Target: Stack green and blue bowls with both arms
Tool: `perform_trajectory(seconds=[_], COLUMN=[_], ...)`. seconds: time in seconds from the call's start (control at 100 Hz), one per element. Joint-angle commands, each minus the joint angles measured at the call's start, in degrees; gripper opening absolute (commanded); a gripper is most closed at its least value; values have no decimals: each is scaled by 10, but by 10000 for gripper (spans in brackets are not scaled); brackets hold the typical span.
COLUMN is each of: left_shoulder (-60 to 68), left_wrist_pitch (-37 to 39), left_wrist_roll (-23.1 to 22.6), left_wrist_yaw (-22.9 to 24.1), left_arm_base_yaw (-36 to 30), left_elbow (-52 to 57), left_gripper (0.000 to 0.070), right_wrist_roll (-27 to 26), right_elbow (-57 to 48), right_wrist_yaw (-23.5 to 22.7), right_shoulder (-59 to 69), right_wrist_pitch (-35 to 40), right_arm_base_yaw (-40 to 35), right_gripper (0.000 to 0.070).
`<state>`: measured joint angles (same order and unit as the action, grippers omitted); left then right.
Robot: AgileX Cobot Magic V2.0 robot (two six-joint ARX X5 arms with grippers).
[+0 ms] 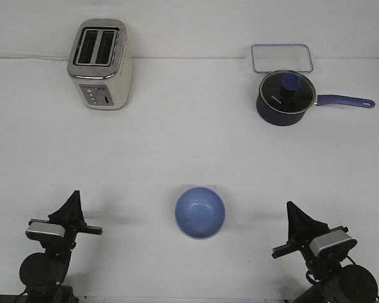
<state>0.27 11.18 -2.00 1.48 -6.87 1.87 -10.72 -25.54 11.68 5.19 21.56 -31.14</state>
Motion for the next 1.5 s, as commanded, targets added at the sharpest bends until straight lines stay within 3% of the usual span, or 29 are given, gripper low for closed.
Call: perform_trajectory(seconds=[0.0,0.13,0.24,0.31,0.48,0.61,1.49], left_shoulder=[-1,-1,-1,-1,-1,-1,-1], left_wrist_pitch=[8,8,7,8,9,9,9], left_wrist_roll=[3,3,3,3,3,3,3], left_wrist_yaw=[0,0,0,0,0,0,0], left_arm_base_yaw=[0,0,0,0,0,0,0], left_elbow=[-11,-11,-11,-11,-11,-11,-11], left_gripper=[15,15,15,15,15,15,15], right_wrist_roll=[57,126,172,208,255,258,240], right_elbow=[5,54,108,139,204,249,248], right_wrist_yaw=[-7,-18,-83,-106,-108,-103,-102], right_shoulder=[1,-12,-38,-52,-51,-51,-51], right_wrist_pitch=[-9,-59,-83,-83,-144,-208,-195], right_arm_base_yaw=[30,129,195,217,245,248,247], right_gripper=[0,0,0,0,0,0,0])
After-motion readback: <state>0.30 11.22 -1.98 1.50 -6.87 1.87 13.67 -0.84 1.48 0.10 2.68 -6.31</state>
